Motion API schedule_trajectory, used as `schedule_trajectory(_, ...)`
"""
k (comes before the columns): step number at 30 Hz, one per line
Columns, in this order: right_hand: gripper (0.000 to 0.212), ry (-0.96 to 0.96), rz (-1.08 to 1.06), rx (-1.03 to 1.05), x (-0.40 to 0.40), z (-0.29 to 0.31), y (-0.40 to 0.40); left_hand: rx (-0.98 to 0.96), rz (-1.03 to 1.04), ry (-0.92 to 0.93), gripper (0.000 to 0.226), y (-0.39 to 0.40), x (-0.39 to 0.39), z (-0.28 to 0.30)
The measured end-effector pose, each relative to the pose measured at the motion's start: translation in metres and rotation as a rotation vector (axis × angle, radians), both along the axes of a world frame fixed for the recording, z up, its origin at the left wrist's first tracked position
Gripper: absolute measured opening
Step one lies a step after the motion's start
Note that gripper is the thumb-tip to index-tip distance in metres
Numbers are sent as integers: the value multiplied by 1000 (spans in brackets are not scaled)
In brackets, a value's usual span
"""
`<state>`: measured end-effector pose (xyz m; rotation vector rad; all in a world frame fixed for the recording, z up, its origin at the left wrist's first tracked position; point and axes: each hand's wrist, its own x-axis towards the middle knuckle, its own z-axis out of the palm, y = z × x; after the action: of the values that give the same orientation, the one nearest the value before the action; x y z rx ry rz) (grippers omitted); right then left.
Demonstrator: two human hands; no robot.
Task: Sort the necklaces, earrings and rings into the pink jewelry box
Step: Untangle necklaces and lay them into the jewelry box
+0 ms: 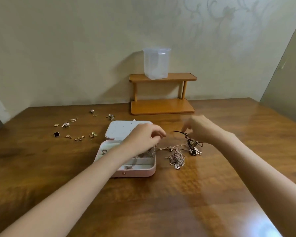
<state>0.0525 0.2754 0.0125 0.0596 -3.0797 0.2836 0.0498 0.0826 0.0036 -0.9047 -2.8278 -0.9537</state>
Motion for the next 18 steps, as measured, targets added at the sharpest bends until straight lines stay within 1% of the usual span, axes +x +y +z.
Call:
schedule_trajectory(1,29,105,17,-64,-4,1,-10,-9,72,16,25,-10,-4,-1)
schedule_trajectory(2,23,154,46,-127,-7,0,-22,-51,127,6,25,-17,-6,-2)
schedule_trajectory(3,18,137,82,-172,-10,-4,-34,-103,149,-29,25,-22,-6,-4)
schedule_trajectory(4,16,79,112,-196,-13,-10,-45,-144,143,-76,26,-24,-5,-8)
schedule_trajectory(6,17,-30,137,-193,-19,-25,-59,-161,123,-132,32,-21,-3,-16)
schedule_trajectory(8,22,-78,141,-183,-24,-35,-63,-88,139,-135,35,-15,-1,-22)
schedule_trajectory(10,24,-83,148,-192,-28,-41,-62,14,170,-137,35,-11,-4,-27)
schedule_trajectory(13,12,-35,99,-203,-34,-47,-53,125,188,-131,34,-6,-8,-28)
schedule_trajectory(16,11,-3,8,-169,-41,-48,-34,195,102,-152,28,8,-8,-21)
schedule_trajectory(18,12,13,-20,-131,-46,-46,-23,156,33,-189,27,16,-10,-18)
